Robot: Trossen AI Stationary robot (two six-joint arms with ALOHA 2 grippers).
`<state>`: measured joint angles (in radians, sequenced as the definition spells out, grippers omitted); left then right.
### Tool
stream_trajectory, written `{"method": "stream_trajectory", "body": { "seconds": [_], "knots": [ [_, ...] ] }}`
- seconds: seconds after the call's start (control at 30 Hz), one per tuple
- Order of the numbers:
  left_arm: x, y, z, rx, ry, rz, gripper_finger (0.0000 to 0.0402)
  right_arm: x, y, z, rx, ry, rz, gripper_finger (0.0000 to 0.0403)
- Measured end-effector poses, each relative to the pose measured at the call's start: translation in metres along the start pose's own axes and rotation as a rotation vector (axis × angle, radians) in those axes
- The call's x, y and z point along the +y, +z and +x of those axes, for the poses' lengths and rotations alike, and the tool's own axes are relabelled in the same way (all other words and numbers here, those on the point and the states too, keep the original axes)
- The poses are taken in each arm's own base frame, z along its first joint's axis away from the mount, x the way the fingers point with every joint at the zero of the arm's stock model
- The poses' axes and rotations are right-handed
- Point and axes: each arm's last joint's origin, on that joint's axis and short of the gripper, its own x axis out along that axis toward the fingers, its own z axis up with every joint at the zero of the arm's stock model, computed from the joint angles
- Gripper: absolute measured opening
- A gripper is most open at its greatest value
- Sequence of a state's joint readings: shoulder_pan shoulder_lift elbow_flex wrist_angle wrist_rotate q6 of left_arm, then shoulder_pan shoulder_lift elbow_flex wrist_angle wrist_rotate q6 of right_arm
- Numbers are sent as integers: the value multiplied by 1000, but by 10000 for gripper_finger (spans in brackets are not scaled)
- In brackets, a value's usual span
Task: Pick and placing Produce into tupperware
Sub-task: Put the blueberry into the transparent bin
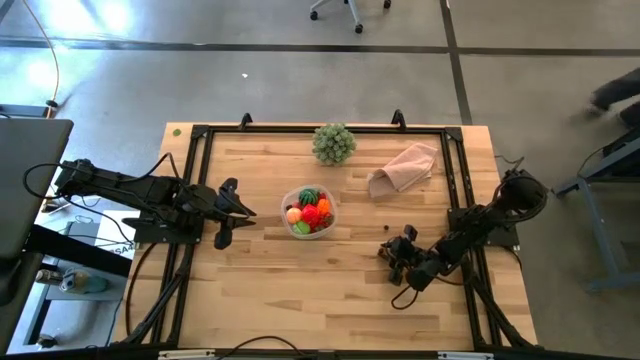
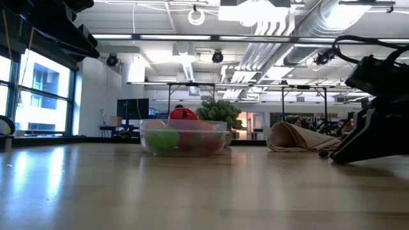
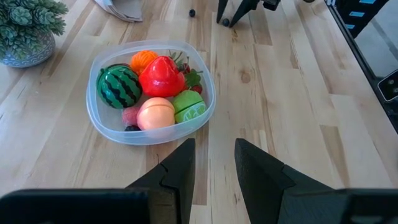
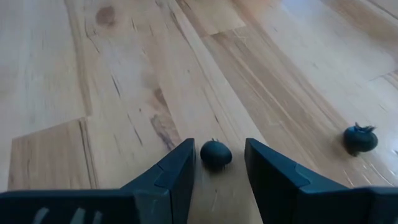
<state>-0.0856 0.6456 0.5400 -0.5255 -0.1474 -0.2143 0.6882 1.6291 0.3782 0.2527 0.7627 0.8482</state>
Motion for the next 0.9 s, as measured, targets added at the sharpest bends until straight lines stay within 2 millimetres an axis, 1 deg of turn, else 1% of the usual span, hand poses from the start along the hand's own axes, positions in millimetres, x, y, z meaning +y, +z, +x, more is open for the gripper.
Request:
{"method": "stream_trajectory", "body": {
  "seconds": [0.2, 0.47, 0.9],
  "knots": [
    [0, 0, 0, 0, 0, 0, 101, 0, 0, 0, 4, 2, 9, 134],
    [0, 0, 0, 0, 0, 0, 101, 1, -2, -1, 17, 8, 37, 119],
    [0, 0, 0, 0, 0, 0, 101, 1, -5, -4, 27, 7, 53, 117]
  ]
}}
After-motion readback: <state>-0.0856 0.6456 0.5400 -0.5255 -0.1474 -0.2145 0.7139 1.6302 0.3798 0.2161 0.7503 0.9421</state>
